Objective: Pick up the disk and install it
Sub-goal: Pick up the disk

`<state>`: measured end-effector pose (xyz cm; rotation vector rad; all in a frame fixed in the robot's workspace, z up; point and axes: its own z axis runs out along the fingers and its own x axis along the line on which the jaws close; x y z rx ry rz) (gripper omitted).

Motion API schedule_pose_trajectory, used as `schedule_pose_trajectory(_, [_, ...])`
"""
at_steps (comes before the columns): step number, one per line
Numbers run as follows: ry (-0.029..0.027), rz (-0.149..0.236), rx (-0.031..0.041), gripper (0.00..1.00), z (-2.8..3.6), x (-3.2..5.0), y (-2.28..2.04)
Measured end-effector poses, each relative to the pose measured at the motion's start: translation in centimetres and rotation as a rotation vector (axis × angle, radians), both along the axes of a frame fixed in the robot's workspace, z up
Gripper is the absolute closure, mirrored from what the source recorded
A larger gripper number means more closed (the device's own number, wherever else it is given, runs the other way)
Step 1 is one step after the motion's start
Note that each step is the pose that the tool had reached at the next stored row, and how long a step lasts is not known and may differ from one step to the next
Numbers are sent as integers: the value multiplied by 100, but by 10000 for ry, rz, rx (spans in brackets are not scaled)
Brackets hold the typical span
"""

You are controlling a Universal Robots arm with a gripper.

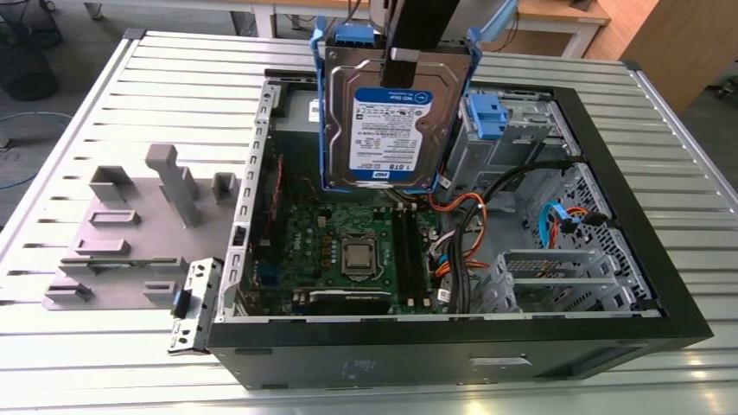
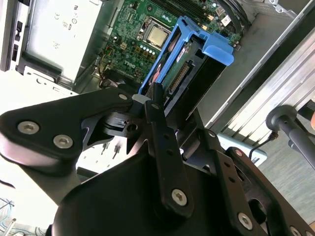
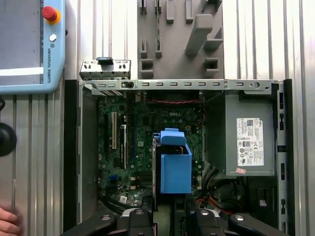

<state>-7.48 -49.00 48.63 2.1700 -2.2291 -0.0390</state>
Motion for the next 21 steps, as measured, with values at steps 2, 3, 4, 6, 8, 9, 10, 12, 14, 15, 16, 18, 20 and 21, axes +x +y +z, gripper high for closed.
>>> schedule_pose_trajectory(2, [-1,0,40,65,-1,0,-17])
schedule_pose_trajectory(3, [-1,0,45,65,0,0,-28])
schedule_pose_trajectory(4, [-1,0,46,65,-1,0,-38])
schedule_pose_trajectory(6, [-1,0,46,65,-1,0,-54])
schedule_pose_trajectory(8, [0,-1,46,65,-2,3,-63])
schedule_pose_trajectory(9, [-1,-1,47,65,-3,8,-66])
schedule_pose_trajectory(10, [0,0,46,65,-4,16,-68])
schedule_pose_trajectory(12, [3,0,45,65,-5,38,-72])
schedule_pose_trajectory(14, [5,-1,47,65,-7,70,-73])
schedule_pose_trajectory(15, [8,-1,46,65,-7,89,-73])
schedule_pose_trajectory(16, [11,-1,45,65,-8,113,-73])
schedule_pose_trajectory(18, [19,-1,47,65,-10,167,-73])
schedule_pose_trajectory(20, [27,-2,46,65,-12,219,-73])
schedule_pose_trajectory(21, [30,-2,47,65,-13,244,-73])
